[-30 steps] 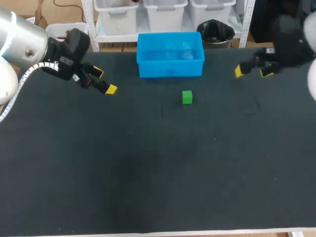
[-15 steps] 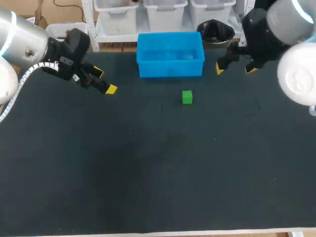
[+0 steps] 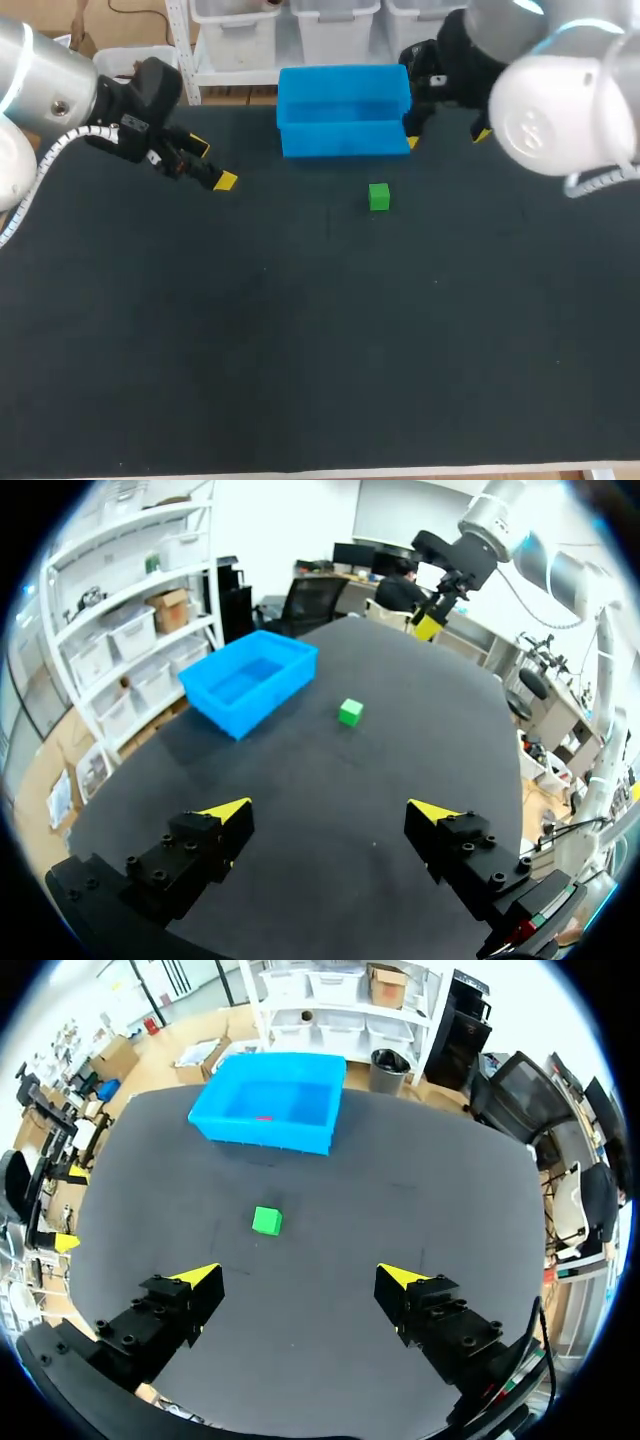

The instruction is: Use the left arm to pick the red cube and place it into the blue plastic box first, then use the right arm to grasp the green cube and put it into the same blue plastic box after the first action is fully finished.

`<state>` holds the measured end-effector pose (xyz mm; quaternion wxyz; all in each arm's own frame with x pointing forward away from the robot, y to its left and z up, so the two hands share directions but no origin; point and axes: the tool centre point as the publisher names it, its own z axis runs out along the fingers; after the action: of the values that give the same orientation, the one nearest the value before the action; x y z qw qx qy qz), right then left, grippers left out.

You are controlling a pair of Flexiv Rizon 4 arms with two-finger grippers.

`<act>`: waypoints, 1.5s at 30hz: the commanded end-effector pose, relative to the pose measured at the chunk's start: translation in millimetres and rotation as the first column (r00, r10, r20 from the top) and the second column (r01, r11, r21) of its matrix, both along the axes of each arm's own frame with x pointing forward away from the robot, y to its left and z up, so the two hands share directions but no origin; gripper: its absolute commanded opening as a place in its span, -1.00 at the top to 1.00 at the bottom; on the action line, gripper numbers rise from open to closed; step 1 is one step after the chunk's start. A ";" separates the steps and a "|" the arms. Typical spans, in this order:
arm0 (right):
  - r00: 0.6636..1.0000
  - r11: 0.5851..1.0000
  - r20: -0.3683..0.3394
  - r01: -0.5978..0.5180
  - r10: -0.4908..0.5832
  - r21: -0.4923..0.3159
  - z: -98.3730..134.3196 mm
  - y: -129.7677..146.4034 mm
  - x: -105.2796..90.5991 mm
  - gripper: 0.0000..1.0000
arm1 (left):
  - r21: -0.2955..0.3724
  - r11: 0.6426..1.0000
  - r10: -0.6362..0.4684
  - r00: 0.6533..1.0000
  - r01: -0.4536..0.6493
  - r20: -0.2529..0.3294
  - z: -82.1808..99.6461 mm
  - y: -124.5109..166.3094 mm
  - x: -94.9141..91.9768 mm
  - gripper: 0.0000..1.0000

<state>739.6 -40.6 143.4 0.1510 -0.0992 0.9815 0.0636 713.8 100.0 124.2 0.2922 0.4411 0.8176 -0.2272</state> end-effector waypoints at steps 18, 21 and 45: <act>0.987 0.996 -0.156 0.030 -0.043 -0.082 -8.6 45.1 31.6 -1.00 | -0.006 1.000 -0.003 1.000 0.003 0.004 -1.2 1.2 0.0 -1.00; 0.986 0.994 -0.162 0.031 -0.048 -0.109 -10.2 47.7 34.3 -1.00 | -0.006 1.000 -0.003 1.000 0.003 0.004 -1.2 1.2 0.0 -1.00; 0.974 0.981 -0.166 0.128 -0.152 -0.146 -36.5 66.3 42.5 -1.00 | -0.006 1.000 -0.003 1.000 0.003 0.004 -1.2 1.2 0.0 -1.00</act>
<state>783.2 23.2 106.7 0.0600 -0.0378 0.9975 0.0006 713.7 100.0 124.2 0.2922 0.4410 0.8176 -0.2271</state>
